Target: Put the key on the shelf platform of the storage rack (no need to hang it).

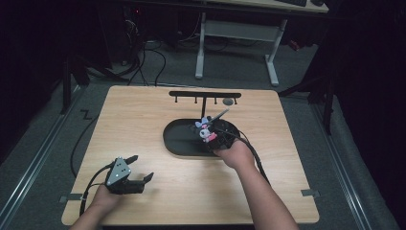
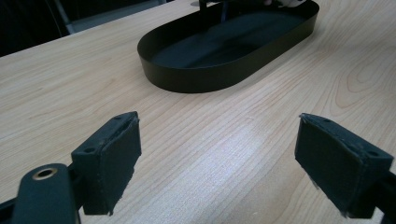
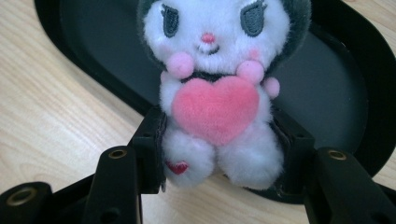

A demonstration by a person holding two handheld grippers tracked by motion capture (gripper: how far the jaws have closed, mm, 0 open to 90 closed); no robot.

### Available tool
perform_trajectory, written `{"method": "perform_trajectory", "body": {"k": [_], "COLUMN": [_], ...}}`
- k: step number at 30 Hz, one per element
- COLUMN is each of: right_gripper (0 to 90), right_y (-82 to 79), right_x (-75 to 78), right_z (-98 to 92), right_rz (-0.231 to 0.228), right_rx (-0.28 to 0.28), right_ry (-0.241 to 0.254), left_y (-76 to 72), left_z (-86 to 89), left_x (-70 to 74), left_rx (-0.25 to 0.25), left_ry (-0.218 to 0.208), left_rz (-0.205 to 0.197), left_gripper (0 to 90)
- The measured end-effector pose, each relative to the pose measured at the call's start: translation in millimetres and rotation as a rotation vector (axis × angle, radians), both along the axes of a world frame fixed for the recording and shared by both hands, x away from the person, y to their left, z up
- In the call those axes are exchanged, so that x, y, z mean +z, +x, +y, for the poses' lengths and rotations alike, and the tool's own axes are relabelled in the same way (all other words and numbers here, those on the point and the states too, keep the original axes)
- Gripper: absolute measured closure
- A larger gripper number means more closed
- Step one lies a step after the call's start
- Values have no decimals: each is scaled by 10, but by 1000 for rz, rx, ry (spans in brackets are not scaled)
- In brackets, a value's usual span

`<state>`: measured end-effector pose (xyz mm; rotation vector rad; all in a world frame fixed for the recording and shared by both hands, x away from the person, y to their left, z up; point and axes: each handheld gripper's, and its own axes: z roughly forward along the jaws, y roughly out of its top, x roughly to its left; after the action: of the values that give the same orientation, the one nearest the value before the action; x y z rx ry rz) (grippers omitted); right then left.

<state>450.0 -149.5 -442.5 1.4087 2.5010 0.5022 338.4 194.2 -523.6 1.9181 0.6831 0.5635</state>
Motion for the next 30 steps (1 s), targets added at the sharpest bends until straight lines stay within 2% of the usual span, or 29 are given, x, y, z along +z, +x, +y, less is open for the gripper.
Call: {"method": "perform_trajectory", "body": {"k": [11, 16, 22, 30], "right_gripper": [479, 478, 476, 471], "right_y": [177, 222, 202, 167], "right_x": [-109, -113, -210, -275], "right_z": [44, 75, 26, -47], "right_rz": [9, 15, 54, 82], "right_rx": [-19, -18, -34, -44], "right_ry": [16, 3, -15, -26], "left_y": [3, 2, 1, 1], "left_z": [2, 3, 7, 6], "left_x": [0, 0, 0, 0], "left_rx": [0, 0, 0, 1], "left_ry": [-1, 0, -3, -4], "left_rz": [2, 2, 1, 0], "left_gripper": [154, 154, 154, 154]}}
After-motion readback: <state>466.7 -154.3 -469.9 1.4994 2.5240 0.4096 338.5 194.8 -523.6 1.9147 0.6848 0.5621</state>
